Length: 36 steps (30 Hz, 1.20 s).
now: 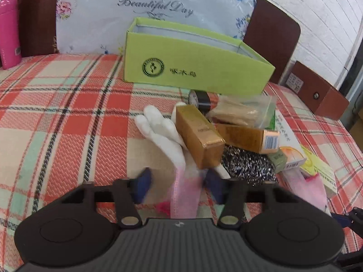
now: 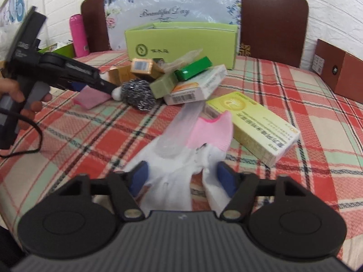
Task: Organize objects
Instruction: 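Grasp one pink-cuffed glove with the left tool while the right tool grasps the other, then carry both gloves into the lime-green box and release them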
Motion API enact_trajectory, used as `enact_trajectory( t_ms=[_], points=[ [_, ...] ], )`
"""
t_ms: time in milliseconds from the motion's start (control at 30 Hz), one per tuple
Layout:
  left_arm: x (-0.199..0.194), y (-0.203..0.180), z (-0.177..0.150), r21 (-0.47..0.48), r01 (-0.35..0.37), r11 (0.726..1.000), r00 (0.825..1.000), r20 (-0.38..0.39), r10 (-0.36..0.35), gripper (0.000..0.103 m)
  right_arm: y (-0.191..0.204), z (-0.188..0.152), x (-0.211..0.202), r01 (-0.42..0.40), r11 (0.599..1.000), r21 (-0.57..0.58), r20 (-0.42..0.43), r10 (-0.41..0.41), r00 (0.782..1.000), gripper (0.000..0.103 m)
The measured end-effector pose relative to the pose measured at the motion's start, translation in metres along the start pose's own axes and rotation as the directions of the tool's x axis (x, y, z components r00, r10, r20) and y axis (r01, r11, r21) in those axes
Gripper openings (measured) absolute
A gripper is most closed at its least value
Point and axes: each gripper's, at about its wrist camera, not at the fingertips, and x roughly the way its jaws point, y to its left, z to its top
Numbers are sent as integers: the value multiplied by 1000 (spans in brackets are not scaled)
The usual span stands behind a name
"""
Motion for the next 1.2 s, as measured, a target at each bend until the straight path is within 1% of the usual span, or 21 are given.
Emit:
enact_trajectory(
  t_ms=[33, 67, 100, 133, 267, 400, 500, 633, 833, 933, 1100, 1200],
  points=[
    [0, -1, 0, 10, 9, 1000, 1000, -7, -9, 17, 2, 1, -2, -29, 1000, 3, 1, 29, 1000, 24],
    [-2, 0, 0, -3, 20, 1000, 1000, -14, -20, 16, 3, 3, -4, -52, 999, 15, 0, 52, 999, 10],
    [-4, 1, 0, -21, 24, 999, 1000, -14, -24, 12, 3, 4, -7, -70, 997, 28, 7, 70, 998, 10],
    [-8, 1, -1, -28, 33, 999, 999, -12, -33, 10, 3, 4, -12, -91, 995, 40, 30, 90, 996, 10],
    [-35, 2, -2, -35, 49, 998, 999, 24, -49, 9, 1, 16, -40, -161, 985, 67, 132, 151, 980, 9],
    [-70, 4, 6, -42, 72, 996, 993, 94, -68, 9, -3, 35, -64, -174, 983, 63, 227, 156, 961, 9],
    [-91, 2, 17, -37, 99, 994, 983, 156, -93, 9, -6, 47, -70, -171, 984, 51, 264, 151, 953, 9],
    [-106, -7, 36, -11, 135, 991, 966, 223, -129, 9, -14, 61, -66, -167, 984, 59, 292, 143, 946, 9],
    [-106, -29, 71, 42, 190, 981, 939, 283, -194, 9, -28, 92, -58, -144, 988, 60, 344, 115, 932, 9],
    [-99, -41, 92, 67, 197, 978, 928, 308, -208, 9, -31, 112, -48, -123, 991, 47, 371, 97, 923, 9],
    [-83, -54, 132, 74, 220, 973, 911, 341, -232, 9, -34, 142, -25, -111, 993, 39, 404, 86, 911, 9],
    [-69, -60, 157, 70, 248, 966, 903, 343, -257, 9, -37, 162, -8, -106, 993, 43, 429, 78, 900, 9]
  ],
)
